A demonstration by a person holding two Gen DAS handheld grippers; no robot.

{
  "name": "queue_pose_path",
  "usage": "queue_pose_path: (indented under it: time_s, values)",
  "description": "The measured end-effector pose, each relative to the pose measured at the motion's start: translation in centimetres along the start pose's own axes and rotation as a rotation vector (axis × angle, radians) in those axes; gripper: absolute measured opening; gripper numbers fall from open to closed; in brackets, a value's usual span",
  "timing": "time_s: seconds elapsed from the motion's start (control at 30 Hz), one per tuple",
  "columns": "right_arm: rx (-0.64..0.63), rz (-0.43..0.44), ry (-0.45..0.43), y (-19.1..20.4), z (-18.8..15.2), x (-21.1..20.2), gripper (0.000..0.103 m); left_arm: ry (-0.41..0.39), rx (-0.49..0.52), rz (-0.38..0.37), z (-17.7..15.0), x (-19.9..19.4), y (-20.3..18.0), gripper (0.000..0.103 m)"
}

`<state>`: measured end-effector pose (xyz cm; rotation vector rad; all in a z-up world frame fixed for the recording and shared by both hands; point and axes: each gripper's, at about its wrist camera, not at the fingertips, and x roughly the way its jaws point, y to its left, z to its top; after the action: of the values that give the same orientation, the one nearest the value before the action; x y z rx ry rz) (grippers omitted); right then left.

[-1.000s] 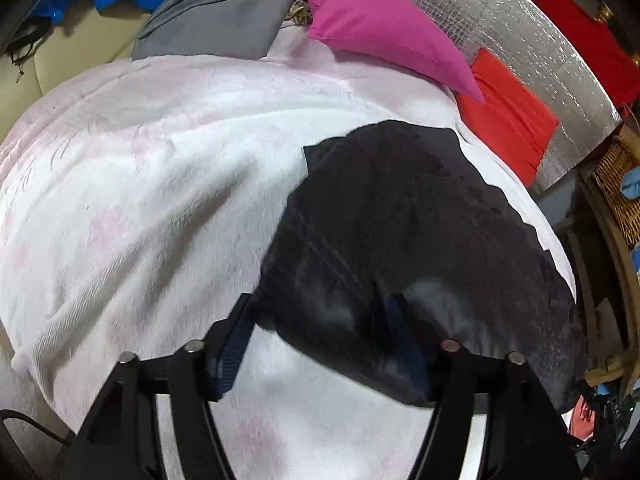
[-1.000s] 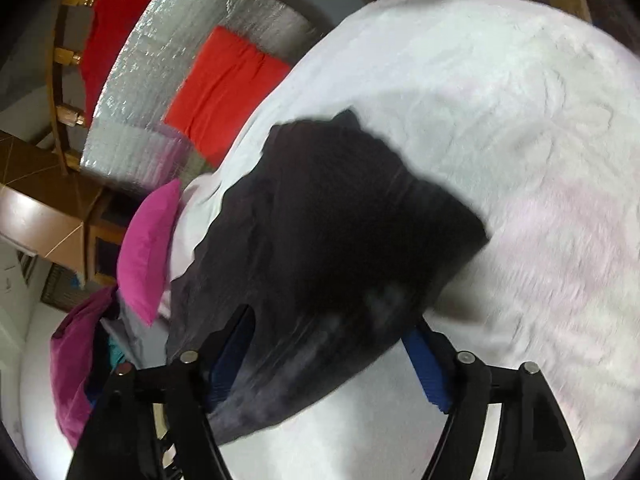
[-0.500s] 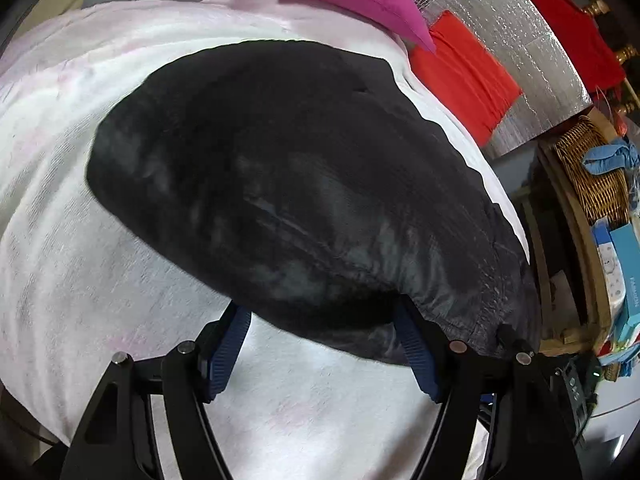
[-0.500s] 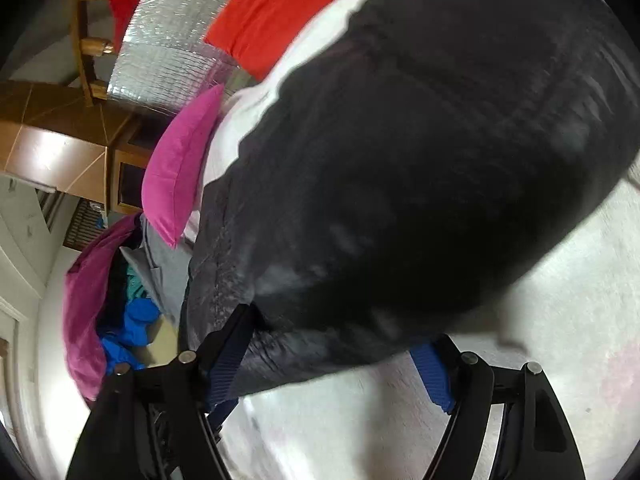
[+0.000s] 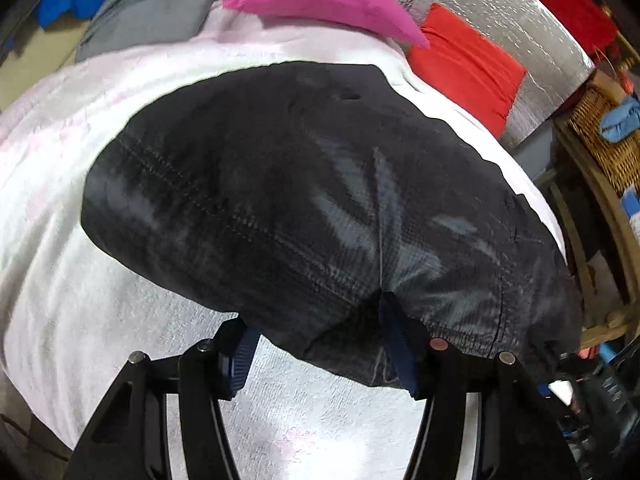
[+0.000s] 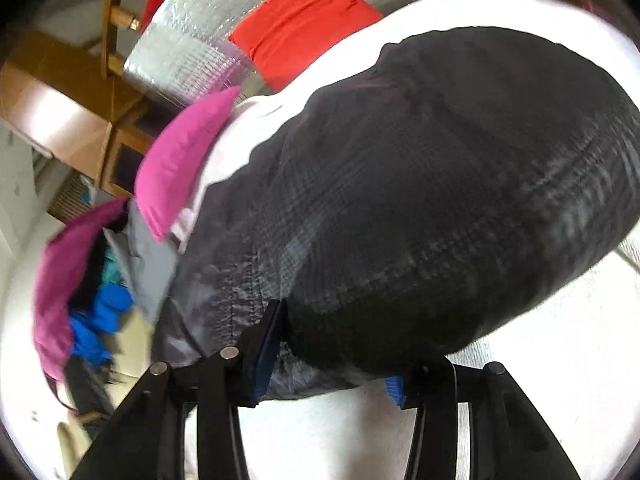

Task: Fold large clothes
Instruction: 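Fold the lifted jacket half over onto itself with both grippers, then open both grippers and release the folded jacket on the blanket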

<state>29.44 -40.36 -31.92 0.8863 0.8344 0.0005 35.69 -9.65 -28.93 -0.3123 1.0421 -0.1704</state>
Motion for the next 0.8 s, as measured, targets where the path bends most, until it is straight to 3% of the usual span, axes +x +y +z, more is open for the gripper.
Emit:
queue_pose_path:
  time_s: [0.13, 0.4, 0.53, 0.6, 0.73, 0.8]
  values:
    - [0.081, 0.010, 0.008, -2.0, 0.3, -1.7, 0.065, -0.015, 0.051, 0.038, -1.0, -0.8, -0.6, 0.066]
    - [0.361, -0.052, -0.108, -9.6, 2.2, -6.1, 0.070, -0.051, 0.180, 0.089, -2.5, -1.8, -2.4, 0.068]
    - [0.488, -0.029, -0.180, -12.2, 2.4, -7.1, 0.071, -0.065, 0.218, 0.104, -3.1, -2.6, -2.4, 0.069]
    - [0.474, -0.005, -0.177, -12.0, 2.6, -6.7, 0.071, -0.067, 0.226, 0.111, -3.2, -2.6, -2.4, 0.069]
    - [0.273, -0.095, -0.250, -8.3, 3.1, -7.5, 0.047, -0.070, 0.226, 0.113, -2.8, -2.1, -2.6, 0.069]
    - [0.194, -0.106, -0.306, -6.5, 2.9, -8.5, 0.044, -0.072, 0.228, 0.113, -2.8, -2.0, -2.8, 0.069]
